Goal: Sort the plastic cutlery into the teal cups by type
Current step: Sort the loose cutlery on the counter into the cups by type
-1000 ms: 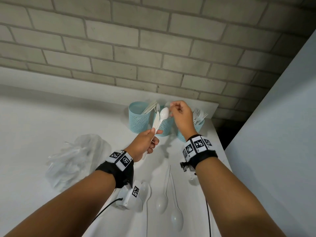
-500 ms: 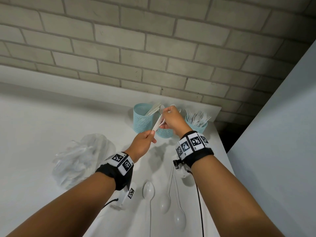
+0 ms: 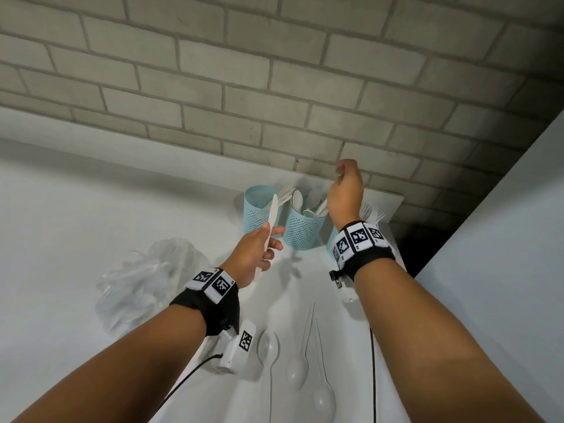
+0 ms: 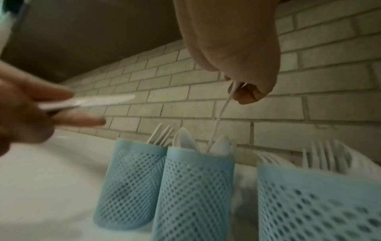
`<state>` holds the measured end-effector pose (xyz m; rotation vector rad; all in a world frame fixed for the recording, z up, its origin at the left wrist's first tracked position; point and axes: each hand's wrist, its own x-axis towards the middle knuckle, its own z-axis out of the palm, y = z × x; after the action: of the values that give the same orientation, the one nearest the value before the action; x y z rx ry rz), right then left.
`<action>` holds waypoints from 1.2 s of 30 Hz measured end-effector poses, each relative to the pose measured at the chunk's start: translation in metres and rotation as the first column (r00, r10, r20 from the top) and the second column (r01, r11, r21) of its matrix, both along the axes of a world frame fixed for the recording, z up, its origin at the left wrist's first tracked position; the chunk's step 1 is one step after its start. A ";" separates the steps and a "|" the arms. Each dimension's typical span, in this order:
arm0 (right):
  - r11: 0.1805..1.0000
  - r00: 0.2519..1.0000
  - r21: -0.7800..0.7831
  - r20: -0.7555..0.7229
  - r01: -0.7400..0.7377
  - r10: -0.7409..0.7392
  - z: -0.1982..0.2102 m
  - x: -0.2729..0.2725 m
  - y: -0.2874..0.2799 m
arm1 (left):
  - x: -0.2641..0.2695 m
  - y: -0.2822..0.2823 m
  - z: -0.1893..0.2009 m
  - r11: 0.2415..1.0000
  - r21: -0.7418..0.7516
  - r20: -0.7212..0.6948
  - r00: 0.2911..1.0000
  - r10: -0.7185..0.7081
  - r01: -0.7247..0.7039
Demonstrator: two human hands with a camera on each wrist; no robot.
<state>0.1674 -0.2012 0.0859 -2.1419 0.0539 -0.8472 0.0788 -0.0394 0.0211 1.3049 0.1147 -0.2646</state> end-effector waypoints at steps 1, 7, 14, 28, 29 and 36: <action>0.997 0.993 -0.076 -0.119 -0.012 0.003 -0.007 -0.001 0.000 | 0.001 0.000 0.000 0.999 -0.045 -0.020 1.000 -0.014 0.013; 0.905 0.868 -0.382 -0.495 -0.188 -0.029 -0.027 -0.002 0.002 | 0.001 0.002 0.002 0.950 -0.293 -0.107 0.984 -0.141 0.104; 0.911 0.908 -0.147 -0.236 -0.385 0.345 -0.001 -0.020 0.025 | -0.001 -0.003 0.005 0.974 -0.210 -0.084 0.992 -0.099 0.079; 0.924 0.978 0.321 0.089 -0.209 0.190 0.014 0.003 0.046 | -0.007 0.017 -0.004 0.994 -0.003 -0.090 0.990 0.111 -0.111; 0.936 0.977 0.291 0.124 -0.200 0.171 0.013 0.004 0.049 | -0.008 0.018 -0.005 0.994 0.036 -0.083 0.991 0.108 -0.105; 0.830 0.929 -0.466 -0.337 -0.307 0.154 -0.026 -0.003 0.061 | -0.022 0.023 -0.001 0.930 0.367 -0.048 0.999 -0.010 0.027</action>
<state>0.1648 -0.1399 0.0599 -2.6927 -0.3186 -0.4243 0.0564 -0.0164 0.0204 1.6740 0.1980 -0.2985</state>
